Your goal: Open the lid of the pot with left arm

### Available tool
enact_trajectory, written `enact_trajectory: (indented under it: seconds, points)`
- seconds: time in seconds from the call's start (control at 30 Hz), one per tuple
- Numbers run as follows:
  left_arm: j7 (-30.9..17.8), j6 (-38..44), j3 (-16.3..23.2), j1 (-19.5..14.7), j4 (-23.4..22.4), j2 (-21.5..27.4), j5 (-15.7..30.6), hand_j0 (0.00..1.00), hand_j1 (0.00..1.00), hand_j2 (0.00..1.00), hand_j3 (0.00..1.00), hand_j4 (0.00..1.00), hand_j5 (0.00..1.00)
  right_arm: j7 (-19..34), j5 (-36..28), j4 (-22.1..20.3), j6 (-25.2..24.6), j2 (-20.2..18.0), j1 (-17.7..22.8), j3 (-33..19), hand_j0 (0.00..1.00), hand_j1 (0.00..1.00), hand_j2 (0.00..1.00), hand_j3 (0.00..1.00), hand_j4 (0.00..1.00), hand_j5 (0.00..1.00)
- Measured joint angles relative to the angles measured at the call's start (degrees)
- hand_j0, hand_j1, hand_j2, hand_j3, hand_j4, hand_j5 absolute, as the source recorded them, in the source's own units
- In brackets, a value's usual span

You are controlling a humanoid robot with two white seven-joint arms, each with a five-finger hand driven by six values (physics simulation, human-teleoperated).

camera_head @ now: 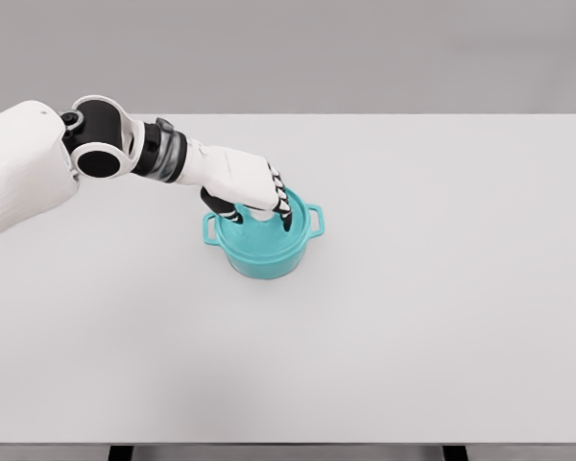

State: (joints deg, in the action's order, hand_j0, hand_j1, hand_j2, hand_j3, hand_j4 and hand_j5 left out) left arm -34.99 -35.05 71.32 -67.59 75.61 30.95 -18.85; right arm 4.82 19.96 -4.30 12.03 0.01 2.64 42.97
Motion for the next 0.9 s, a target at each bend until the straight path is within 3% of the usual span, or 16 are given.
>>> enact_trajectory:
  seconds: [0.47, 0.9]
  points:
    - [0.0, 0.0, 0.1, 0.0, 0.0, -0.2, -0.2, 0.52, 0.52, 0.52, 0.52, 0.52, 0.52, 0.0, 0.0, 0.0, 0.0, 0.0, 0.0, 0.0, 1.0, 1.0, 1.0, 1.0, 1.0, 1.0]
    - [0.0, -0.1, 0.1, -0.1, 0.1, 0.5, -0.1, 0.46, 0.46, 0.46, 0.46, 0.46, 0.46, 0.0, 0.0, 0.0, 0.0, 0.0, 0.0, 0.0, 1.0, 1.0, 1.0, 1.0, 1.0, 1.0]
